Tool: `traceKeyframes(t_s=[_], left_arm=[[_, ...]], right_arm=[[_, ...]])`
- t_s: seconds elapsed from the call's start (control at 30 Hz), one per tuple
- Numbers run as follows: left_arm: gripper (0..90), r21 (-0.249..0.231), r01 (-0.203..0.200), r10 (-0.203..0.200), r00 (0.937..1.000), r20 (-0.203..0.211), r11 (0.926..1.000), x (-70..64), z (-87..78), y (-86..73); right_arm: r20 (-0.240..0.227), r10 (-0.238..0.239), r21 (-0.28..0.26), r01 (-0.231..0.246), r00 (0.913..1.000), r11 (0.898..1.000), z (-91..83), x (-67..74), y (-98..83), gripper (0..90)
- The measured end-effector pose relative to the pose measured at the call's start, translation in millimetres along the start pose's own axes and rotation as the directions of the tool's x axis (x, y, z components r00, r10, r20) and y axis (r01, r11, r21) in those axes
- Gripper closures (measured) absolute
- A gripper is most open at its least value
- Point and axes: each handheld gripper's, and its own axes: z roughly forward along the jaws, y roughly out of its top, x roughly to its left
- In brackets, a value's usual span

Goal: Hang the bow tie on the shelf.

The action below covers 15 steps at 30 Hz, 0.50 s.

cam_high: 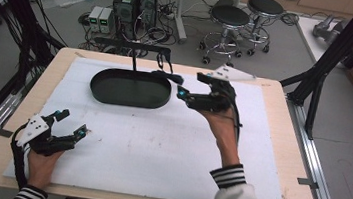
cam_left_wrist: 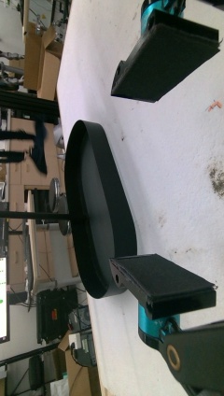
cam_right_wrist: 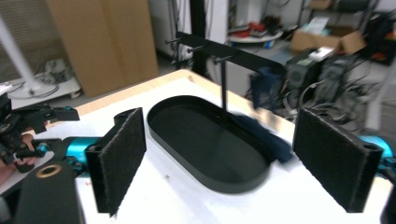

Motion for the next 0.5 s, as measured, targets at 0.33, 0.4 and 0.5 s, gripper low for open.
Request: traceKeyframes(t_s=[0.33,0.4,0.5], left_arm=[[15.6,0.002,-0.006,0.006,1.0000,0.000,1.0000,-0.3,0.0,0.0],[15.5,0.000,-0.008,0.008,1.0000,0.001,1.0000,-0.4,0.1,0.0],[15.5,0.000,-0.007,0.007,1.0000,0.003,1.0000,-0.8,0.1,-0.1]], right_arm=[[0.164,0.021,-0.150,0.004,0.9863,0.989,-90.9,-1.9,-75.4,12.3],[0.190,0.036,-0.176,-0.002,0.9811,0.984,-101.9,-1.8,-90.5,12.3],[0.226,0.043,-0.199,0.003,0.9733,0.980,-109.9,-3.5,-111.2,11.9]])
